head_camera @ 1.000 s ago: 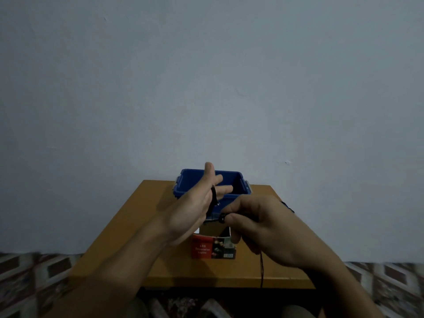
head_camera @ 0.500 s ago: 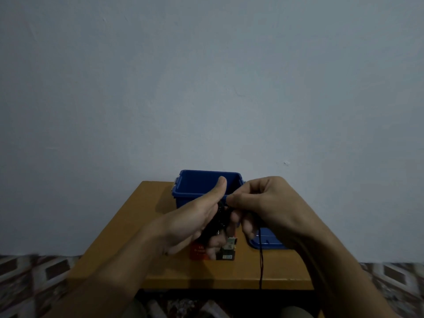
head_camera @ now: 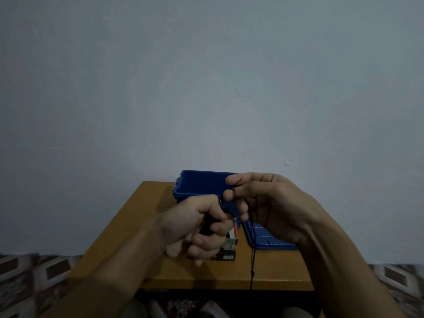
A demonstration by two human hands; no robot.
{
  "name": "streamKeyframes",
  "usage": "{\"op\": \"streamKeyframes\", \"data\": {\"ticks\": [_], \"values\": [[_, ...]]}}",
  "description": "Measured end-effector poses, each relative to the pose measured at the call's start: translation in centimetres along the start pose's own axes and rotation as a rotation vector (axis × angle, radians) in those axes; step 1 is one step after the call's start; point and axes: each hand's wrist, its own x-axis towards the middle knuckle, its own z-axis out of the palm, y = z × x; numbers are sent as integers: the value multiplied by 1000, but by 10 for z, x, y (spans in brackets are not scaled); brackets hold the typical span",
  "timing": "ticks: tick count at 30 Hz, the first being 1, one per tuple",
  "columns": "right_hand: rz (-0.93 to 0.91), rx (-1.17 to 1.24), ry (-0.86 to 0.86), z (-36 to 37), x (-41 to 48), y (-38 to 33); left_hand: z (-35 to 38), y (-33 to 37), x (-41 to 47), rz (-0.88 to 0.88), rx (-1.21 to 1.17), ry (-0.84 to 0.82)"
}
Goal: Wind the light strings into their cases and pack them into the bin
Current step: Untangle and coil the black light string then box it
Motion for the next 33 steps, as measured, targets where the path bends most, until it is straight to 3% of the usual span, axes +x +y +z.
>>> {"op": "streamKeyframes", "data": {"ticks": [6,12,18,29,33], "values": [[-84,-183,139,-5,7,16,0,1,0,44,-121,-137],[-89,-213,133,-8,10,30,2,-1,3,62,-165,-212],[-39,-232,112,-9,6,45,4,-4,7,164,-125,-102],[73,-350,91,-4,3,77,15,4,12,323,-277,39],[105,-421,9,-3,-2,78,22,10,12,339,-350,152]]}}
